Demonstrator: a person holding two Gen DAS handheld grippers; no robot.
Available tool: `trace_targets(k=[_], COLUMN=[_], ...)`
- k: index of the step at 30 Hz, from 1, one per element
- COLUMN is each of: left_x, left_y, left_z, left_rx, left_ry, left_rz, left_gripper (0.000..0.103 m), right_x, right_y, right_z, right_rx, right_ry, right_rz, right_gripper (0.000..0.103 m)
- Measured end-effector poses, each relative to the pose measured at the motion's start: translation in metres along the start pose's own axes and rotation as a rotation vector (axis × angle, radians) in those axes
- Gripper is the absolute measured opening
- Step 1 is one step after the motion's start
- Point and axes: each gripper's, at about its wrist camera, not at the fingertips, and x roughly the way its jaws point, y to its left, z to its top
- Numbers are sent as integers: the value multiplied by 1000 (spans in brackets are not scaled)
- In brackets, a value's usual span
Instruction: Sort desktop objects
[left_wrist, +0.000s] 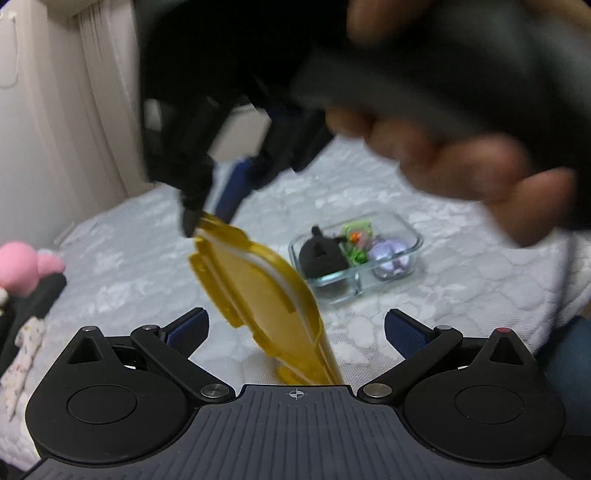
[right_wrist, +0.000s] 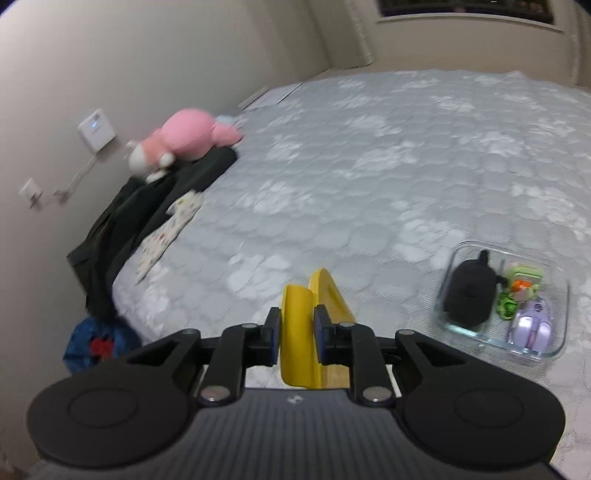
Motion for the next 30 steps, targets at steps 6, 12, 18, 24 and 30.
trace_targets(k=[6,12,18,24,30], left_x=[32,34,54,79,106], left_y=[11,41,88,174,228], left_z=[-6,-7,-23,-70,-118], left_rx=[-103,-227,-324,-601,-831], left_ry=[8,-5,77,194,294], left_rz=[65,17,59,73,-12], left_gripper=[103,78,58,65,80], right_x=[-8,-12,-9,39,107], right_y=[2,-11,-39,-80,-112], right_z=[-12,-15,-10,-31,-82], right_rx=[-37,-35,86,234,362], right_ry=[-22,-40,-139,-109,80], right_rz=[-6,25,122,90,157], right_gripper=[23,35,66,78,54])
